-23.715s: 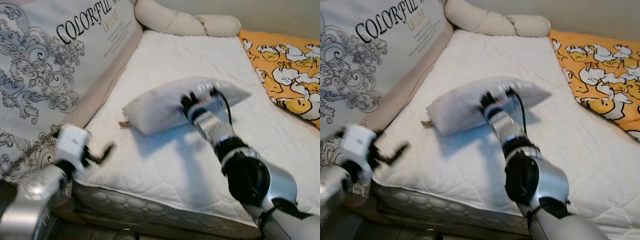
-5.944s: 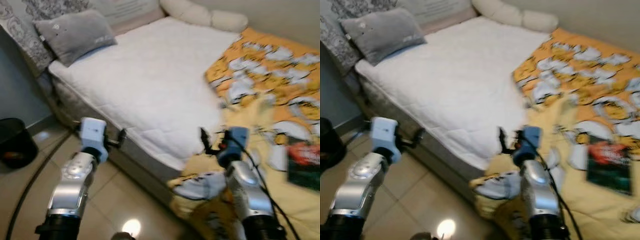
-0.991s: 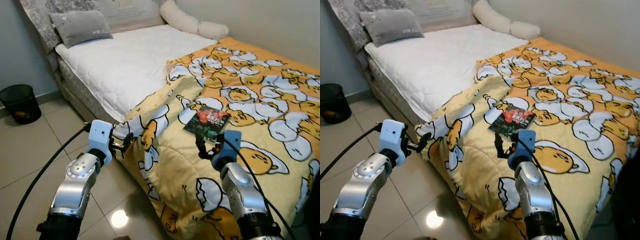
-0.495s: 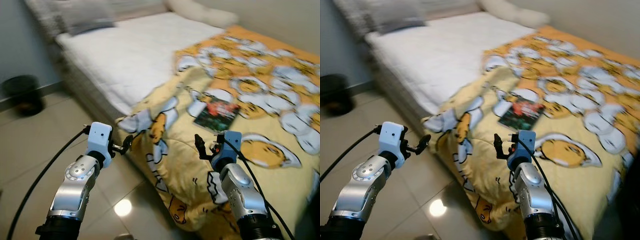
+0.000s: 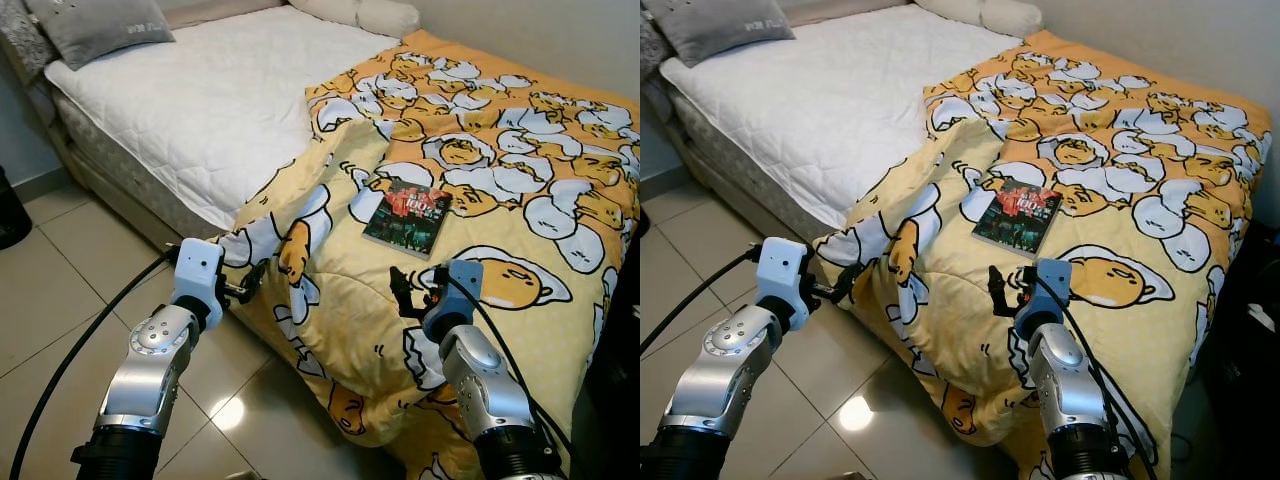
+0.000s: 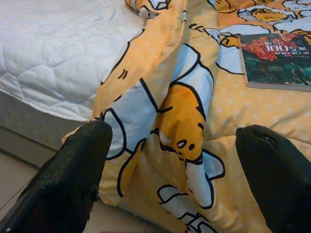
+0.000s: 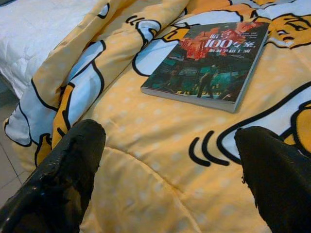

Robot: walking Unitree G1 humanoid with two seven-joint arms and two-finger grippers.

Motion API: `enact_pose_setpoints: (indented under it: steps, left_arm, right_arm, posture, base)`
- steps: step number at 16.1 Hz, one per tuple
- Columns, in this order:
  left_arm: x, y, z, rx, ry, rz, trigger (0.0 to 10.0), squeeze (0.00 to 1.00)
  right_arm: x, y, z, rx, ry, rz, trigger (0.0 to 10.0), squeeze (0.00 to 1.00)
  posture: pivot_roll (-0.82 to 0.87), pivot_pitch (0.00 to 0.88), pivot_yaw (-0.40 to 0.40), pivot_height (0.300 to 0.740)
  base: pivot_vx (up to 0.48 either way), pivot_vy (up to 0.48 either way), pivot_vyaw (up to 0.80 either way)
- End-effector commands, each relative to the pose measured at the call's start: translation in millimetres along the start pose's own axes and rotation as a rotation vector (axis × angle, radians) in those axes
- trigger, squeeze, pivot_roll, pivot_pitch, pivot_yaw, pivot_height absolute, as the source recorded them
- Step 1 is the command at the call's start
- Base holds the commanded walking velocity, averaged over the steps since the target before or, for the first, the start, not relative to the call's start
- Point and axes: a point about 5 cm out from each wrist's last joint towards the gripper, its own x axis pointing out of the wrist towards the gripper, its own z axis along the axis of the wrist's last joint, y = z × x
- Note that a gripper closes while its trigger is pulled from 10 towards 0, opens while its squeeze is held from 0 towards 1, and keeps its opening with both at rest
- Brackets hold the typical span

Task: Clean up the room

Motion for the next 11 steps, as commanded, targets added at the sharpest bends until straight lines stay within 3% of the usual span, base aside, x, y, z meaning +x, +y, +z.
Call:
enact_pose_setpoints:
  steps: [1,8,11]
  left_arm:
    - [1.5,-0.5,3.0,-0.002,-0.007,-0.004,10.0,0.3]
    - [1.2,-0.8,2.6,-0.004,-0.005,-0.008,10.0,0.31]
    - [1.2,-0.8,2.4,-0.003,-0.004,-0.008,10.0,0.31]
  right_arm:
    - [1.3,-2.9,2.2,-0.012,0.004,-0.013,10.0,0.0]
    - [2.9,-3.4,0.9,-0.004,0.016,-0.011,10.0,0.0]
    - [3.0,-4.2,0.6,-0.015,0.016,-0.014,10.0,0.0]
  posture:
    - [0.13,0.0,-0.021,0.74]
    - [0.13,0.0,-0.02,0.74]
    - [0.13,0.0,-0.02,0.74]
  base:
    - [0.0,0.0,0.0]
    - [0.293,0.0,0.0]
    - [0.31,0.0,-0.32]
